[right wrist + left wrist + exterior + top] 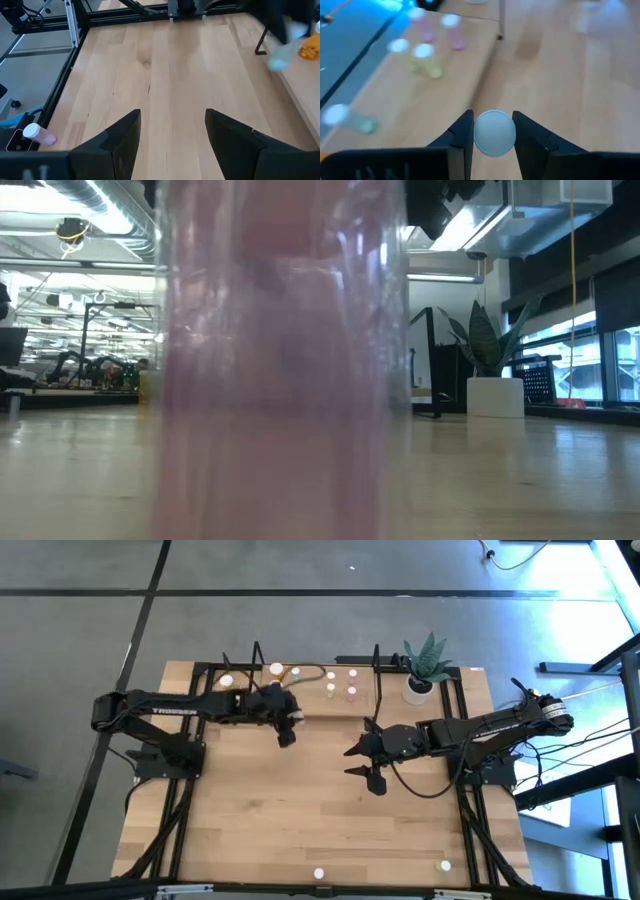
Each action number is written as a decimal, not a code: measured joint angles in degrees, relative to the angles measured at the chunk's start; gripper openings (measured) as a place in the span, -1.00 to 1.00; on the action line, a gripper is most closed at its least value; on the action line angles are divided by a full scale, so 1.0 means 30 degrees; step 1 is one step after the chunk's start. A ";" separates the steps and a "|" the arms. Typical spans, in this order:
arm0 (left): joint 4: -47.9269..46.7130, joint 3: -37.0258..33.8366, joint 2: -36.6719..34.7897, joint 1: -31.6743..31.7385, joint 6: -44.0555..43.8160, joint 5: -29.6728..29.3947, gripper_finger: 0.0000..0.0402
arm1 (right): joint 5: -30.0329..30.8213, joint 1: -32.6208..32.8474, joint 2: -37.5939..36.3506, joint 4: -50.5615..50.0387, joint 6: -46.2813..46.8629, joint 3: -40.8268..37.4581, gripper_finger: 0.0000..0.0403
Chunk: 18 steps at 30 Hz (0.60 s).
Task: Pick and place medicine bottles onto shelf by color
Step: Put the right blue pill bottle on the shelf aligned with the other blue pill bottle
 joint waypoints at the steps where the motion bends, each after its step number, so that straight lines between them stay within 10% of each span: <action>1: -0.0215 0.0117 -0.0104 0.0336 0.0003 -0.0003 -0.53 | 0.0000 -0.0005 0.0000 -0.0001 0.0000 0.0000 0.11; 18: -0.2872 0.2684 0.1242 0.3914 -0.0313 0.1097 -0.53 | 0.0000 0.0001 0.0000 0.0000 -0.0008 0.0000 0.11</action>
